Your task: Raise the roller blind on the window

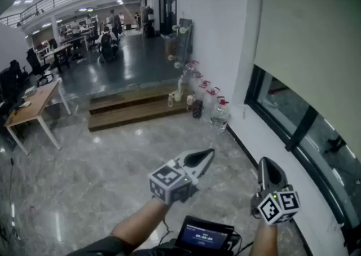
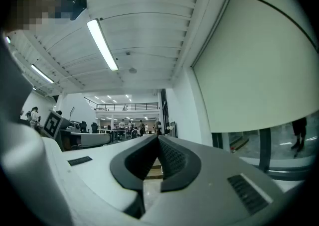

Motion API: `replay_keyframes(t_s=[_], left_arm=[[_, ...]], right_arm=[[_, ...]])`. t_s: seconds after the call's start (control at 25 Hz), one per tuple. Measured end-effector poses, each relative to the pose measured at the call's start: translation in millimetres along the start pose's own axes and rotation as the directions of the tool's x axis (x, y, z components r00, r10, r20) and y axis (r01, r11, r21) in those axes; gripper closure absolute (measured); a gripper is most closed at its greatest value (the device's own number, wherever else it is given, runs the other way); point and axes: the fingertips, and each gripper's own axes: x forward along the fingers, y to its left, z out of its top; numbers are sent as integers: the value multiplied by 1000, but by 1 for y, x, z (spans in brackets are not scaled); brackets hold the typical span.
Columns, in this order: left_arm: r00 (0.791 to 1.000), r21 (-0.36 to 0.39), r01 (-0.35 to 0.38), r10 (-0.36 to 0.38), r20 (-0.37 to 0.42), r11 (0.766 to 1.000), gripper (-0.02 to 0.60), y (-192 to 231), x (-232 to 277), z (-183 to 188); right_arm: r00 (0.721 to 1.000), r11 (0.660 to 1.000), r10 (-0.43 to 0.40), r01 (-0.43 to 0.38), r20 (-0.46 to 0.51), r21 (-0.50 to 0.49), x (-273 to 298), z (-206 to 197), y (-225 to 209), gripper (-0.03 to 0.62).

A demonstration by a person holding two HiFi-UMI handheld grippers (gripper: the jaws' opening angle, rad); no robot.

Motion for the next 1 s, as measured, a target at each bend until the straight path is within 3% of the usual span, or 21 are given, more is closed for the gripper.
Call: replay_keyframes(t_s=[0.24,1.0], left_arm=[[1000,6,-8,8,-4,1000,589,3,-6,1],[999,-22,36,-37,-28,999,589,16,-22,-8]], right_arm=[[1000,1000,27,-26,-10,6,10,-1,7,591],[1000,999,-1,1,-2,33,20,-9,34,589]])
